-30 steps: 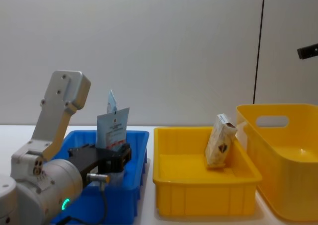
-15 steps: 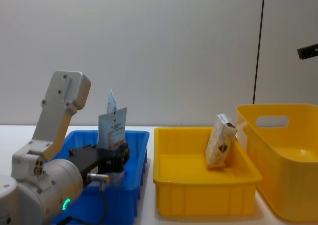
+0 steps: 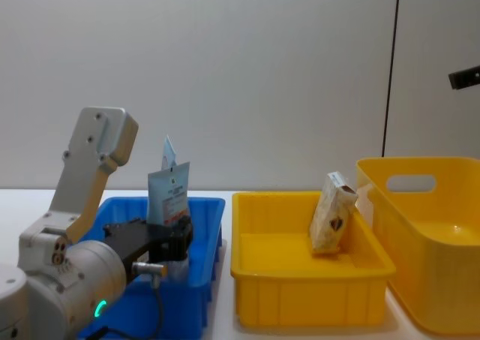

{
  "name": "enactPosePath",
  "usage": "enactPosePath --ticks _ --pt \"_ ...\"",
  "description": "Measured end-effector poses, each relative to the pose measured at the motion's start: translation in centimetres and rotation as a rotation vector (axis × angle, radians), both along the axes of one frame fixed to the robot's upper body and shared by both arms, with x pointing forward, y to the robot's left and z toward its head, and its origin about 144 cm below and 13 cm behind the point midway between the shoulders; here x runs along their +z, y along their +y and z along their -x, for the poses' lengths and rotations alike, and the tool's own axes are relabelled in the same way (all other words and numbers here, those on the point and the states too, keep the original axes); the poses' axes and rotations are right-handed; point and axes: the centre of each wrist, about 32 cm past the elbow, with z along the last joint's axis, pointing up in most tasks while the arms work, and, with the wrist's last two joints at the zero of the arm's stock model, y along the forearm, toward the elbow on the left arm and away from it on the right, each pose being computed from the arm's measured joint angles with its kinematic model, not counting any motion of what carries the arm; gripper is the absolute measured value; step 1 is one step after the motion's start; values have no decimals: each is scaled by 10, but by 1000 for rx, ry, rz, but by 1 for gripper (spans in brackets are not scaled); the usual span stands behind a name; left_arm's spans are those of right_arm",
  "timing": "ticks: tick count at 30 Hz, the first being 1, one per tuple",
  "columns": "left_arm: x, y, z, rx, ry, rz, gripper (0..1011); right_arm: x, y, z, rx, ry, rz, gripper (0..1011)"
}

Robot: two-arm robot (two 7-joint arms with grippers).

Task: Bimanual collaborative sorting of washing and personal care products

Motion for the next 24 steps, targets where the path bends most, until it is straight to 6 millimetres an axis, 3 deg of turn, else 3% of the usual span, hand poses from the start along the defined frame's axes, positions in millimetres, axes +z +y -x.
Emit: enactPosePath --ticks 24 --pt "0 0 0 0 0 0 306 0 0 0 0 0 0 1002"
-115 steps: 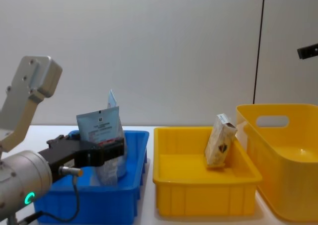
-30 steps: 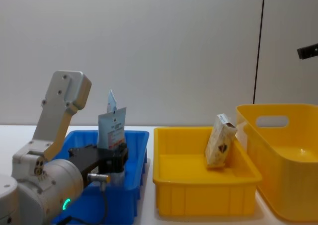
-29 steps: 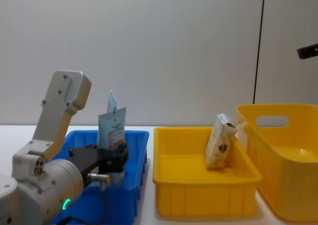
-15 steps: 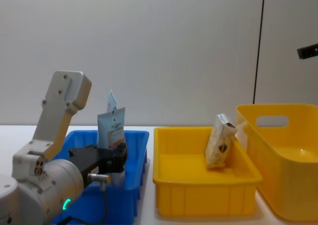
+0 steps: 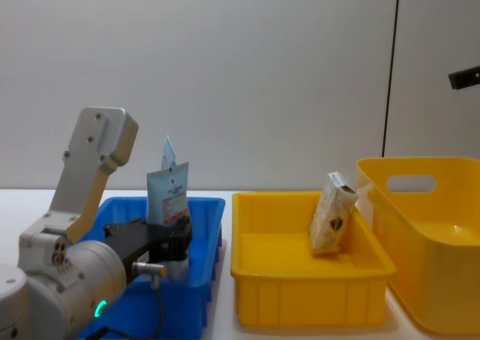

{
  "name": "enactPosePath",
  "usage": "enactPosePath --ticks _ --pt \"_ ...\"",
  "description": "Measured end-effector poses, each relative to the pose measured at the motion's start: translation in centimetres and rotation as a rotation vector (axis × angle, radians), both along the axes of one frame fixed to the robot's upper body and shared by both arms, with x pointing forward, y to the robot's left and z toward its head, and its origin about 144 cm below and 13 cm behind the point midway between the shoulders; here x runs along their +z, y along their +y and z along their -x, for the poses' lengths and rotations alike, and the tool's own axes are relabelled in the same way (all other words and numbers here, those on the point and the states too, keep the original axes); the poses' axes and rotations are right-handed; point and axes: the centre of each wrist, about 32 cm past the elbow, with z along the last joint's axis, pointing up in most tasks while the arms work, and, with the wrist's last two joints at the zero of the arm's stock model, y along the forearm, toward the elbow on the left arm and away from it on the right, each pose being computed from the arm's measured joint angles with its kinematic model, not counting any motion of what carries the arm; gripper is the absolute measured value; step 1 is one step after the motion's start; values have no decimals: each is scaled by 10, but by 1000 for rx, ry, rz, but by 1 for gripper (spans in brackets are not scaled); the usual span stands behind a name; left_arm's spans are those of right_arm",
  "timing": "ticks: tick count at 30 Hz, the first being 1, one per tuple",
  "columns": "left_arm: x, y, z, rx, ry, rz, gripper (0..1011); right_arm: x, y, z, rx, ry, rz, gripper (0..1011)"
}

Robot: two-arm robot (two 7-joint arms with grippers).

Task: Bimanual collaborative sorting of washing and personal care products

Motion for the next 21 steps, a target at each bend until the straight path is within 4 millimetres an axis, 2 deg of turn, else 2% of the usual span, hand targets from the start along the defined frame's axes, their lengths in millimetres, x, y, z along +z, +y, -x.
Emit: enactPosePath --ticks 12,21 --pt "4 1 1 13 5 8 306 0 0 0 0 0 0 1002" --pt "19 6 5 52 -14 32 306 0 0 0 0 0 0 1002"
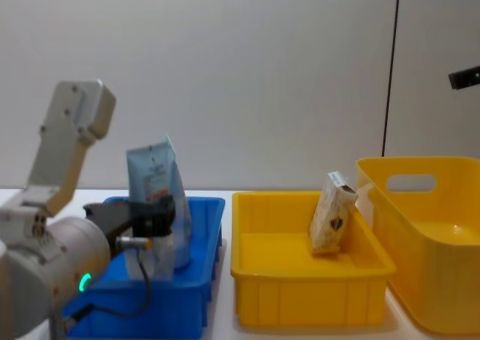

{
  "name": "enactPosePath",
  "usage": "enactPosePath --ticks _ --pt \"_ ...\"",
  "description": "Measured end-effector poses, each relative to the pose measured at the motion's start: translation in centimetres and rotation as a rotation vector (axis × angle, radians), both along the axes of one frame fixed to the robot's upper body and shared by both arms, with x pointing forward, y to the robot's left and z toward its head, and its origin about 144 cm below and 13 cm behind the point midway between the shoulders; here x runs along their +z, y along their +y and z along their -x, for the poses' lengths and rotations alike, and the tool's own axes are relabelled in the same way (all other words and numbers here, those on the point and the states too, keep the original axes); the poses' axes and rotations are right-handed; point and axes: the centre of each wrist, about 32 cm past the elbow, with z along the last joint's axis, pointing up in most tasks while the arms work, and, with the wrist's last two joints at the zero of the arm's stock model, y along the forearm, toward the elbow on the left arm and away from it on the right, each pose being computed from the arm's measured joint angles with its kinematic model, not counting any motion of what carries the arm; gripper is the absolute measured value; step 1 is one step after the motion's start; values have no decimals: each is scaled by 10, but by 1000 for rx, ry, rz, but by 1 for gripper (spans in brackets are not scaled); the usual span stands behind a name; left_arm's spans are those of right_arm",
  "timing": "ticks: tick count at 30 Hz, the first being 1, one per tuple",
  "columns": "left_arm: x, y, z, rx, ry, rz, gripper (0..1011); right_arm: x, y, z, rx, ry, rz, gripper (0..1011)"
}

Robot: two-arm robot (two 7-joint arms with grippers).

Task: Bimanual collaborative sorting of washing and personal care products

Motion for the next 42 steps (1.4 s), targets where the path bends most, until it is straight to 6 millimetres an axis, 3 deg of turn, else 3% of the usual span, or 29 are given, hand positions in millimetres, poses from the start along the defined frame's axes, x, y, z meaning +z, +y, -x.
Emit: enactPosePath --ticks 24,31,42 --pt "64 -3 27 2 -95 218 306 3 0 -3 60 -26 4 1002" --pt "80 -13 37 -37 -108 344 306 8 1 -5 146 -49 1 1002" --pt "93 -35 36 -70 -138 455 306 17 2 -9 298 -63 -9 1002"
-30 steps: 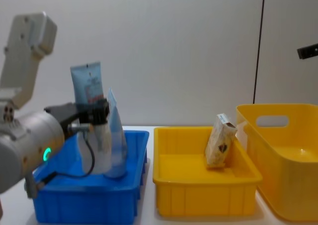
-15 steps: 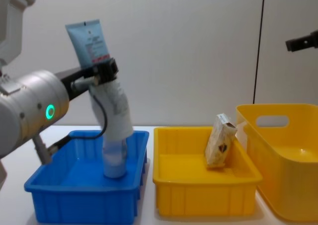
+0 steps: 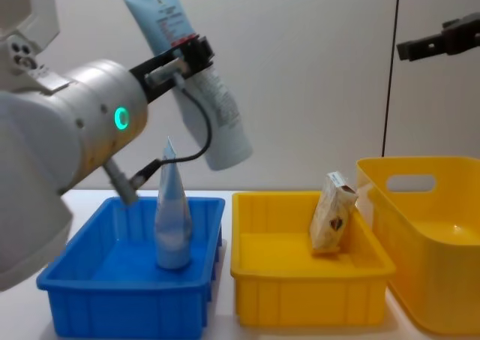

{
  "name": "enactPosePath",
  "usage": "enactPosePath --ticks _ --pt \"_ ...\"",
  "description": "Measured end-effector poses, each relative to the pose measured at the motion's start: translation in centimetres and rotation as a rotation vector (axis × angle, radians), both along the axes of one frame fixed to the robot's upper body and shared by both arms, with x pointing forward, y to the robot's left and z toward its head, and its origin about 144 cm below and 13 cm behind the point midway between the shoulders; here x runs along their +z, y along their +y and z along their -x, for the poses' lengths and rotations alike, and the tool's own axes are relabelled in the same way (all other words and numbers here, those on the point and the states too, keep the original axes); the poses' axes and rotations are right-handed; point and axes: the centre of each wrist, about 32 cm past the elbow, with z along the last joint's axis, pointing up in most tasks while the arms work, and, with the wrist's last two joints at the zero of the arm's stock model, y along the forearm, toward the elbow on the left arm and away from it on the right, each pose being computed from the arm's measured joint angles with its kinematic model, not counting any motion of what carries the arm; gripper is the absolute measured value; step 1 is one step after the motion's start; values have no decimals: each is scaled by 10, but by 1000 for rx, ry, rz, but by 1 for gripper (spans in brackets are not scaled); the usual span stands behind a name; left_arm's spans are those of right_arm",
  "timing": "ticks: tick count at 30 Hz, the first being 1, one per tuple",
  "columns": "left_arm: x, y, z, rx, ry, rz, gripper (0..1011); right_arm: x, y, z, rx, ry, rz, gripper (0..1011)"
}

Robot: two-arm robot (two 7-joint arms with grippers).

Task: Bimanual collaborative sorting of washing and personal care products

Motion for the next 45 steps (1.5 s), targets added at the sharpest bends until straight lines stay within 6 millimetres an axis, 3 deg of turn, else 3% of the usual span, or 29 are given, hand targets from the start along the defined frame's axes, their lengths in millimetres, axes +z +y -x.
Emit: enactPosePath --ticks 16,45 --pt "5 -28 -20 -7 -65 38 306 16 1 -7 263 30 -11 1002" --pt "-9 -37 -37 4 -65 -13 306 36 11 -23 668 204 4 1002"
